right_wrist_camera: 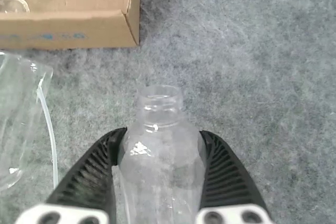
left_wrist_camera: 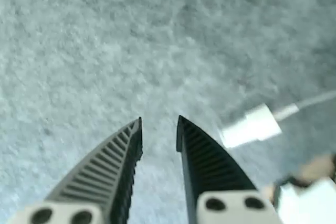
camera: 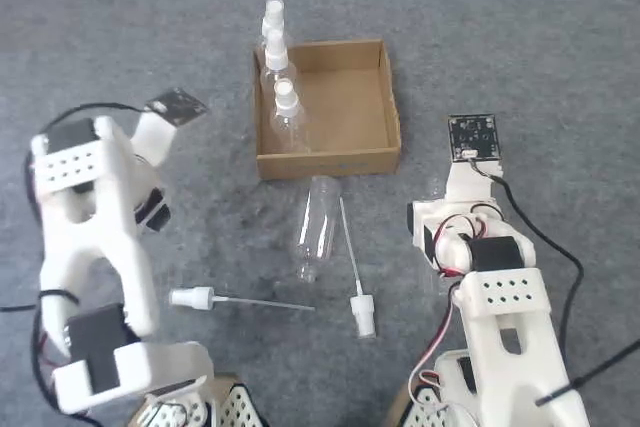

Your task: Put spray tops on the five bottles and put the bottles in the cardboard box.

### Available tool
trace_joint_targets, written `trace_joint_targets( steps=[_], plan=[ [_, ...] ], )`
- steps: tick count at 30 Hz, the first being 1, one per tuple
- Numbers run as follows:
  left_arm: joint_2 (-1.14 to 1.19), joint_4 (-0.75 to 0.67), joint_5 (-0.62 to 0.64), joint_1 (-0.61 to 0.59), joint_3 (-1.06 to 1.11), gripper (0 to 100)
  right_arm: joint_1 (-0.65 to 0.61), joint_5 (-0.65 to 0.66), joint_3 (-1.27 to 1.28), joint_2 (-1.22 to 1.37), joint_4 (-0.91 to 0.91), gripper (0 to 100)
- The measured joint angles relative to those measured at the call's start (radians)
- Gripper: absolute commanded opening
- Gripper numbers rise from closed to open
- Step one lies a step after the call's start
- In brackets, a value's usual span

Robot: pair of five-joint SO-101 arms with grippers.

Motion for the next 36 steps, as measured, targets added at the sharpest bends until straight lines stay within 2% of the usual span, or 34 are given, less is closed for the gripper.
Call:
trace_joint_targets(
  steps=[3,6,13,16,26,31,36],
  plan=[
    [0.0,0.095,0.021,-0.005,-0.048,10,0.0,0.0,0.0,0.0,0.0,0.9],
    [0.0,0.11,0.129,-0.006,-0.054,9,0.0,0.0,0.0,0.0,0.0,0.9],
    [0.0,0.157,0.5,-0.005,-0.054,9,0.0,0.003,0.0,0.0,0.0,0.9],
    [0.0,0.16,0.623,-0.006,0.005,9,0.0,0.008,0.0,0.0,0.0,0.9],
    [0.0,0.124,0.736,0.012,0.149,10,0.0,0.008,0.0,0.0,0.0,0.9],
    [0.0,0.052,0.907,0.104,0.241,10,0.0,0.008,0.0,0.0,0.0,0.9],
    [0.0,0.031,0.991,0.183,0.255,14,0.0,0.008,0.0,0.0,0.0,0.9]
  ],
)
